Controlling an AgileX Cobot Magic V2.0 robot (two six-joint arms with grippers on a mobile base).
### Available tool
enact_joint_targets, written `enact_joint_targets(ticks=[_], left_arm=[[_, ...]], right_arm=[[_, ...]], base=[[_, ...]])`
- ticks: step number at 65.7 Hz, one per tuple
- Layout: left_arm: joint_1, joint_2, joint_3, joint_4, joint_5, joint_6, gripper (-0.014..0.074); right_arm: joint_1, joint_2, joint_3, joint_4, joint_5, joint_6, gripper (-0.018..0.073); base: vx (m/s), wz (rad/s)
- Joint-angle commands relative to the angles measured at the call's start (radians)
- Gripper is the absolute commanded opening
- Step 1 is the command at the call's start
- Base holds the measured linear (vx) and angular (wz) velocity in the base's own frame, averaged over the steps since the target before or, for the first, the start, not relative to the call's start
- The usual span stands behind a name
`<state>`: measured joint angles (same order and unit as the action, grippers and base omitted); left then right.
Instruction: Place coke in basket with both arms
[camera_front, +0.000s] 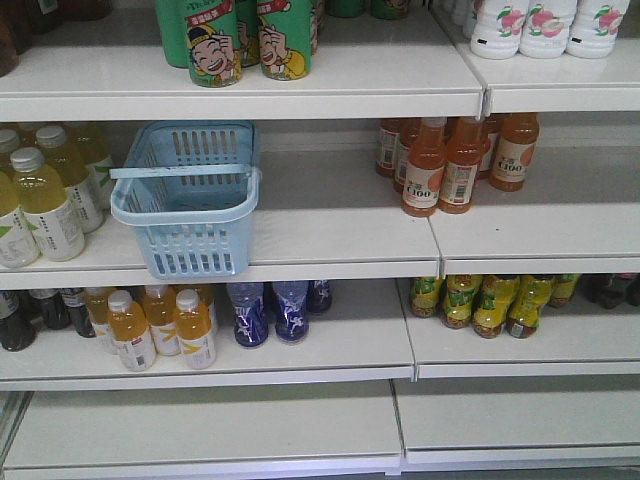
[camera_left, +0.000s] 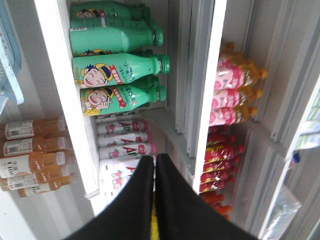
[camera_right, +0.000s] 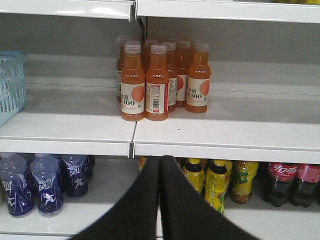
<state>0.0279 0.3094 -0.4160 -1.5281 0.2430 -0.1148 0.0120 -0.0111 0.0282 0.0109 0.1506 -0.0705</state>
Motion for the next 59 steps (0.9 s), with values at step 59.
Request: enact_joint_targets(ticks=[59], left_arm=[[-0.006,1.072,-0.461,-0.261,0.340,0.593,0.0038]], right_arm=[[0.001,-0.013,0.008,-0.003,-0.074,-0.002,-0.0010]], base=[[0.00,0.00]])
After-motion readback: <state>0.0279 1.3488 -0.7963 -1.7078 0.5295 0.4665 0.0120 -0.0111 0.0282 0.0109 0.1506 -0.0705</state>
